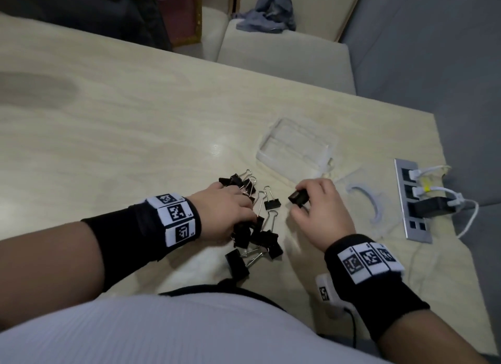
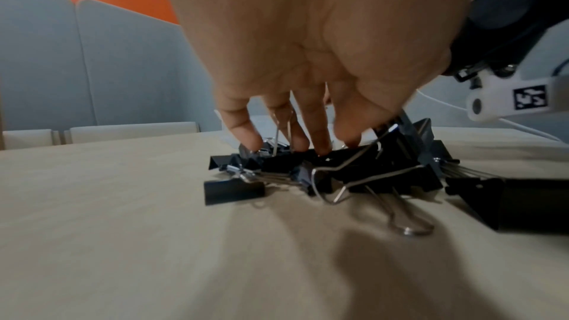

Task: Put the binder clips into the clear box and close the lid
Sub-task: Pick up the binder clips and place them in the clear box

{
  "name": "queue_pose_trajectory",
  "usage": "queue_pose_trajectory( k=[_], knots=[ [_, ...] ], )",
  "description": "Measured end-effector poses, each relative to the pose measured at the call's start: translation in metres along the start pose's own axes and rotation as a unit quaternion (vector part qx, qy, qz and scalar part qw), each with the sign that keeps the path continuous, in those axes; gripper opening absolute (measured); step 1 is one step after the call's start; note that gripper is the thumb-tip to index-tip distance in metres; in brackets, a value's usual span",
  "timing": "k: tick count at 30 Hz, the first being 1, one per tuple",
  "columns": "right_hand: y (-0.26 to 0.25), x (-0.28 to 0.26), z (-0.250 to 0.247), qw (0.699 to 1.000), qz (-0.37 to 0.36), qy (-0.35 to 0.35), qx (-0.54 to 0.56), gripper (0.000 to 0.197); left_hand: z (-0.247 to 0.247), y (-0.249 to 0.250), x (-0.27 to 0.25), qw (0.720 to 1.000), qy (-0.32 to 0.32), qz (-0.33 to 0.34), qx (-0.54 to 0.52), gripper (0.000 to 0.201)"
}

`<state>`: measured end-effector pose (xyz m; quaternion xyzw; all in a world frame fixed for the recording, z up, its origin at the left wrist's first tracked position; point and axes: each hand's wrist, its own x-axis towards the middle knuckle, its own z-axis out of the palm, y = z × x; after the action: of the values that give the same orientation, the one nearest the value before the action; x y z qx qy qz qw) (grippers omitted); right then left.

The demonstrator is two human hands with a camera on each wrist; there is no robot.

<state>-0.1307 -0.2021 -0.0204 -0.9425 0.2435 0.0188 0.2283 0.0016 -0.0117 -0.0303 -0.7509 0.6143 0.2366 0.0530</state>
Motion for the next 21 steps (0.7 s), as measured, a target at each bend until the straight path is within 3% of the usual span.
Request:
queue_pose_trajectory(
  k=[2,5,12,17,21],
  knots=[
    [0.000,0.010,-0.003,1.000,0.005,0.015,0.000,0.037,0.001,0.000,-0.004,1.000,0.011,0.012,0.006,0.060],
    [0.003,0.023,0.000,0.999,0.020,-0.019,-0.033,0.038,-0.004,0.001,-0.007,0.999,-0.007,0.029,0.012,0.063],
    [-0.003,0.013,0.009,0.996,0.021,-0.075,-0.038,0.037,0.002,0.001,-0.010,0.998,0.040,0.049,-0.020,0.033],
    [-0.016,-0.007,0.009,0.990,-0.017,-0.137,-0.012,0.037,-0.022,-0.011,-0.013,0.987,0.119,0.005,-0.111,0.029],
    [-0.017,-0.012,-0.003,0.981,0.002,-0.188,0.053,0.028,-0.043,-0.020,-0.008,0.947,0.169,-0.070,-0.265,0.019]
  ],
)
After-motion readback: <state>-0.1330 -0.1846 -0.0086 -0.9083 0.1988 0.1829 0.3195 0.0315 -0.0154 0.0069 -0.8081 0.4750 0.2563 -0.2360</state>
